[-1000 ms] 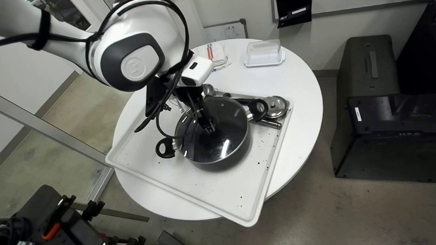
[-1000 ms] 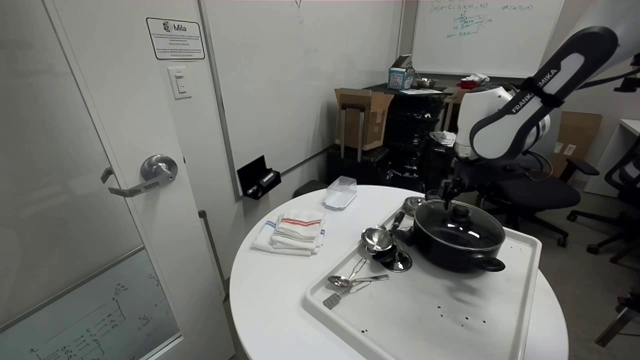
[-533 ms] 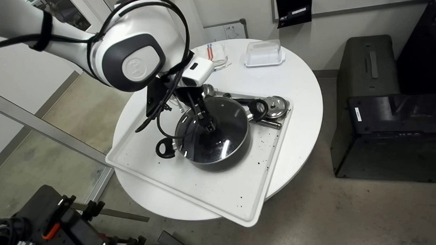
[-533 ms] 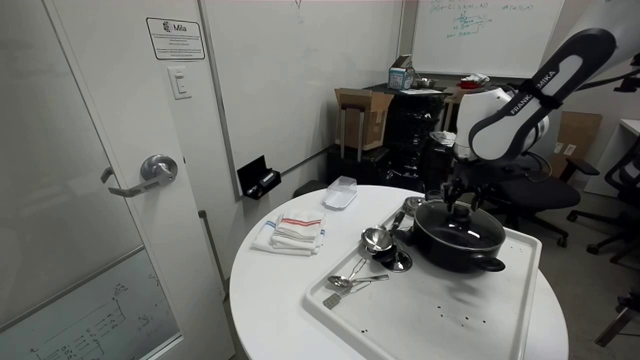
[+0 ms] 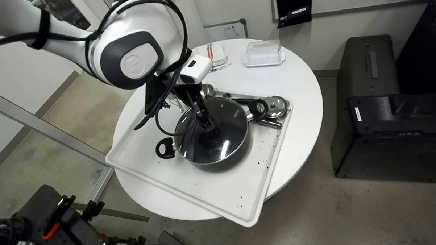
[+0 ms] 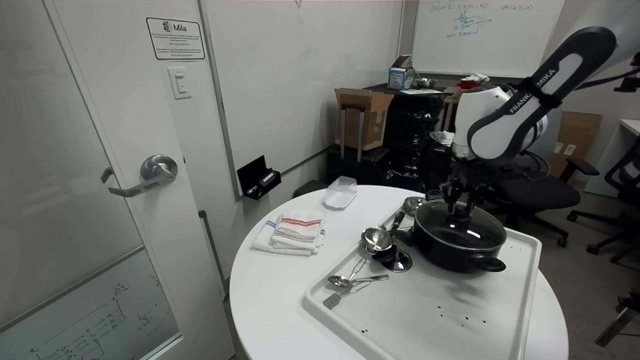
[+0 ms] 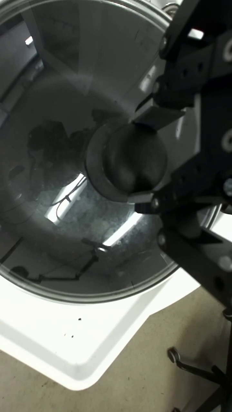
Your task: Remove the lid from the pot
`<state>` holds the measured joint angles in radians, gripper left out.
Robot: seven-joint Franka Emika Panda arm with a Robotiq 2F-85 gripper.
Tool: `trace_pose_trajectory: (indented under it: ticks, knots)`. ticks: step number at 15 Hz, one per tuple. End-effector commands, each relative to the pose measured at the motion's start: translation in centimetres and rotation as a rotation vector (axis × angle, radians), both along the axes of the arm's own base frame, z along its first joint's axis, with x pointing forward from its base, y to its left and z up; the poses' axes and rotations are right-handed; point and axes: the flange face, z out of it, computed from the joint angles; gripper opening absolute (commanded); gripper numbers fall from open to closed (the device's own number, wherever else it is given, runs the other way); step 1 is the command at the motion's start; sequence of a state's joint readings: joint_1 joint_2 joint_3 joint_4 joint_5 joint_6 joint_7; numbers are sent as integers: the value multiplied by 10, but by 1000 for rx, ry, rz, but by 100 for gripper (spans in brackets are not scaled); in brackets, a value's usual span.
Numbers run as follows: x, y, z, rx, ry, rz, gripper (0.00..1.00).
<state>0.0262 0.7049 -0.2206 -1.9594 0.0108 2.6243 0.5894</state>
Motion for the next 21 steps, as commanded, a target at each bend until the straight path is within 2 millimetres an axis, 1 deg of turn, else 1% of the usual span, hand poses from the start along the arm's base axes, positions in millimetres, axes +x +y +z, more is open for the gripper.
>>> trace_pose_trajectory:
  ticks: [1, 4, 9, 11, 13, 15, 17, 21]
  knots:
    - [-3, -1, 20, 27, 7, -11, 24]
    - [-6, -3, 35, 43, 4, -13, 24]
    - [-13, -2, 73, 82, 0, 4, 24]
    - [-14, 4, 85, 82, 0, 18, 24]
    - [-15, 13, 93, 77, 0, 38, 24]
    - [-17, 27, 97, 68, -9, 68, 24]
    - [-20, 47, 98, 57, -8, 108, 24]
    - [-32, 96, 93, 33, -14, 218, 24]
